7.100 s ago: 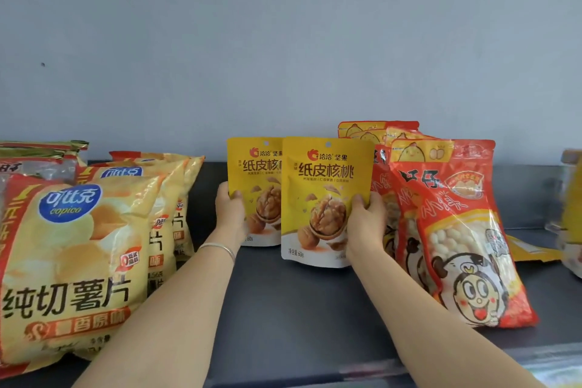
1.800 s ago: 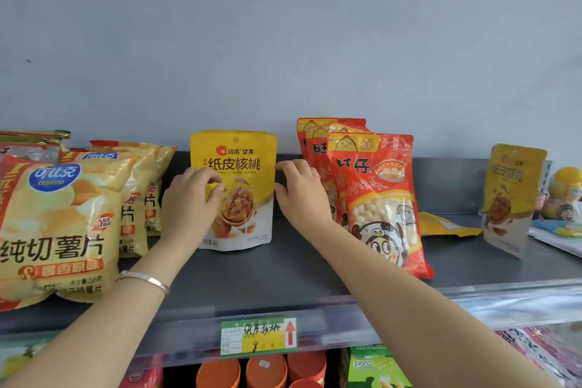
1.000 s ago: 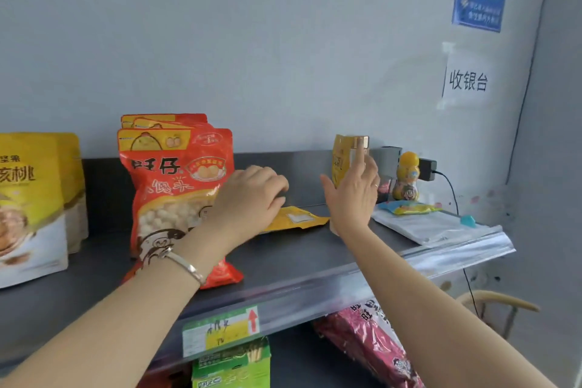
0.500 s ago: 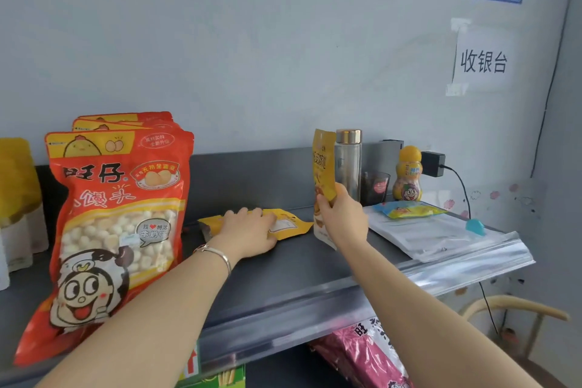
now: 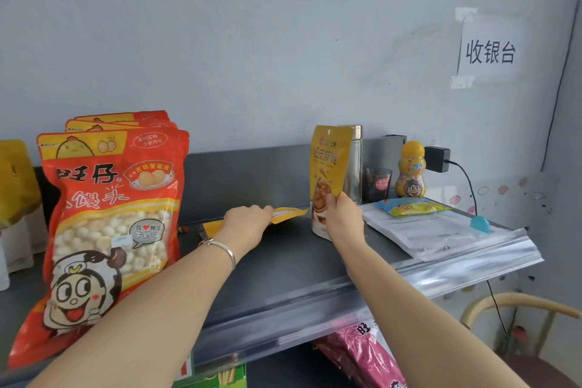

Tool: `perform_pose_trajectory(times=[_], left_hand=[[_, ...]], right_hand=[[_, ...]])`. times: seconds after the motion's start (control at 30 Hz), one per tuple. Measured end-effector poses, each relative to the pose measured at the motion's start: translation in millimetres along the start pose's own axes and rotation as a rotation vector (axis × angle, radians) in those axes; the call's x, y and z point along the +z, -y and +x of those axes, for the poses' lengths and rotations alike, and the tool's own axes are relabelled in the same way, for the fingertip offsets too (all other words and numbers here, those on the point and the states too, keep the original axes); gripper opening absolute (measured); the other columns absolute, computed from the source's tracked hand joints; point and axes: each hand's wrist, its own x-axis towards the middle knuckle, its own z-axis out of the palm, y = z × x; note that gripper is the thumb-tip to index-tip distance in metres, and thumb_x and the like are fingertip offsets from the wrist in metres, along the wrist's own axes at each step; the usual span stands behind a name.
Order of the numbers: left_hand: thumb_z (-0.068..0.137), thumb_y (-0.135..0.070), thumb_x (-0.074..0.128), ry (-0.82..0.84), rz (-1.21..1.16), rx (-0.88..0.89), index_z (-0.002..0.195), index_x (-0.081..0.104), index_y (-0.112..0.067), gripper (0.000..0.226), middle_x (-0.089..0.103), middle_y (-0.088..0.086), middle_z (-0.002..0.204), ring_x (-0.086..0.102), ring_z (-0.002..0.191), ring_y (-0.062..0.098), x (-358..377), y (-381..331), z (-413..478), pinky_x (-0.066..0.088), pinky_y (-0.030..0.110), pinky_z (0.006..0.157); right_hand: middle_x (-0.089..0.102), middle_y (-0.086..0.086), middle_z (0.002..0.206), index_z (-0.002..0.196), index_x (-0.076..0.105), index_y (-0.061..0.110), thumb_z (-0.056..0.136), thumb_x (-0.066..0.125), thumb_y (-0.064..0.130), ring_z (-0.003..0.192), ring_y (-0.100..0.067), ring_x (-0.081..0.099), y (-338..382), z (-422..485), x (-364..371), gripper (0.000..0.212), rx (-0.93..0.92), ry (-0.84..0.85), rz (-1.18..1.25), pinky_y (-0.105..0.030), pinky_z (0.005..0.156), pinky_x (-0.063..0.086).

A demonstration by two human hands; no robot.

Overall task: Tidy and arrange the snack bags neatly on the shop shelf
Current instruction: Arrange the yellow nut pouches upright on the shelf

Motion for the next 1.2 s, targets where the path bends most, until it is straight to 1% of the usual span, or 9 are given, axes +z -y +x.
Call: perform_pose_trajectory(times=[0.13, 0.2, 0.3, 0.47, 0.63, 0.73, 0.9, 1.03, 1.2], left_hand=[[0.086, 0.006, 0.047, -0.174, -0.113, -0.028, 0.135, 0.030, -0.016, 0.056, 0.051, 0.011, 0.112, 0.058, 0.096, 0.034, -14.1, 9.5, -9.9, 0.039, 0.038, 0.061], [0.086, 0.005, 0.045, -0.275, -0.155, -0.037, 0.134, 0.032, -0.016, 0.054, 0.052, 0.011, 0.111, 0.058, 0.094, 0.033, -25.7, 14.1, -14.8, 0.037, 0.039, 0.059], [0.089, 0.003, 0.043, -0.423, -0.235, -0.006, 0.130, 0.034, -0.015, 0.046, 0.052, 0.011, 0.111, 0.057, 0.087, 0.032, -51.5, 18.4, -23.7, 0.034, 0.037, 0.057], [0.092, -0.001, 0.042, -0.660, -0.319, 0.150, 0.132, 0.037, -0.016, 0.042, 0.054, 0.011, 0.114, 0.057, 0.082, 0.034, -100.4, 30.4, -52.0, 0.041, 0.040, 0.057], [0.097, -0.011, 0.041, -0.826, -0.395, 0.165, 0.125, 0.041, -0.019, 0.030, 0.057, 0.008, 0.108, 0.059, 0.078, 0.034, -124.0, 84.5, -95.0, 0.042, 0.039, 0.053], [0.099, -0.020, 0.043, -0.895, -0.497, 0.161, 0.121, 0.044, -0.021, 0.023, 0.059, 0.006, 0.099, 0.059, 0.073, 0.030, -126.5, 123.3, -122.2, 0.048, 0.041, 0.053], [0.097, -0.025, 0.047, -1.001, -0.622, 0.128, 0.130, 0.047, -0.018, 0.034, 0.063, 0.006, 0.111, 0.061, 0.094, 0.026, -130.9, 182.6, -164.7, 0.043, 0.031, 0.066], [0.097, -0.027, 0.048, -1.036, -0.618, 0.074, 0.130, 0.046, -0.017, 0.035, 0.063, 0.006, 0.111, 0.062, 0.095, 0.025, -118.4, 234.5, -197.6, 0.048, 0.032, 0.071], [0.096, -0.024, 0.050, -1.007, -0.659, -0.047, 0.131, 0.046, -0.014, 0.037, 0.063, 0.007, 0.115, 0.060, 0.099, 0.023, -89.7, 291.6, -239.7, 0.041, 0.020, 0.072]], right_hand=[[0.064, -0.015, 0.102, 0.104, 0.057, 0.012, 0.102, 0.031, 0.035, 0.092, -0.033, 0.059, 4.9, -5.0, -3.4, 0.035, 0.018, -0.062, 0.131, -0.039, 0.081, 0.049], [0.063, -0.013, 0.094, 0.103, 0.057, 0.009, 0.102, 0.033, 0.036, 0.087, -0.032, 0.056, 11.2, -10.9, -8.6, 0.036, -0.029, -0.095, 0.138, -0.033, 0.074, 0.043], [0.057, -0.008, 0.088, 0.108, 0.059, 0.008, 0.102, 0.034, 0.036, 0.087, -0.032, 0.054, 26.3, -18.8, -18.3, 0.037, -0.061, -0.172, 0.188, -0.033, 0.071, 0.037], [0.061, -0.018, 0.101, 0.113, 0.056, 0.006, 0.101, 0.034, 0.026, 0.097, -0.037, 0.055, 79.0, -44.7, -29.3, 0.032, -0.121, -0.291, 0.234, -0.033, 0.075, 0.037], [0.063, -0.015, 0.114, 0.118, 0.058, 0.009, 0.103, 0.031, 0.036, 0.103, -0.031, 0.057, 138.1, -76.9, -13.0, 0.041, -0.157, -0.343, 0.381, -0.029, 0.076, 0.037], [0.065, -0.010, 0.112, 0.120, 0.059, 0.011, 0.103, 0.033, 0.037, 0.097, -0.025, 0.059, 170.3, -96.6, 14.7, 0.040, -0.183, -0.323, 0.464, -0.028, 0.076, 0.040], [0.061, -0.001, 0.099, 0.115, 0.060, 0.011, 0.103, 0.034, 0.034, 0.089, -0.017, 0.057, 224.0, -137.4, 60.2, 0.036, -0.256, -0.309, 0.556, -0.031, 0.076, 0.046], [0.060, 0.002, 0.096, 0.107, 0.058, 0.016, 0.103, 0.034, 0.036, 0.088, -0.017, 0.058, 257.2, -163.9, 97.4, 0.031, -0.311, -0.257, 0.586, -0.034, 0.079, 0.051], [0.058, 0.004, 0.092, 0.105, 0.057, 0.013, 0.102, 0.037, 0.032, 0.081, -0.010, 0.054, 287.4, -196.1, 149.1, 0.028, -0.338, -0.110, 0.609, -0.017, 0.064, 0.044]])
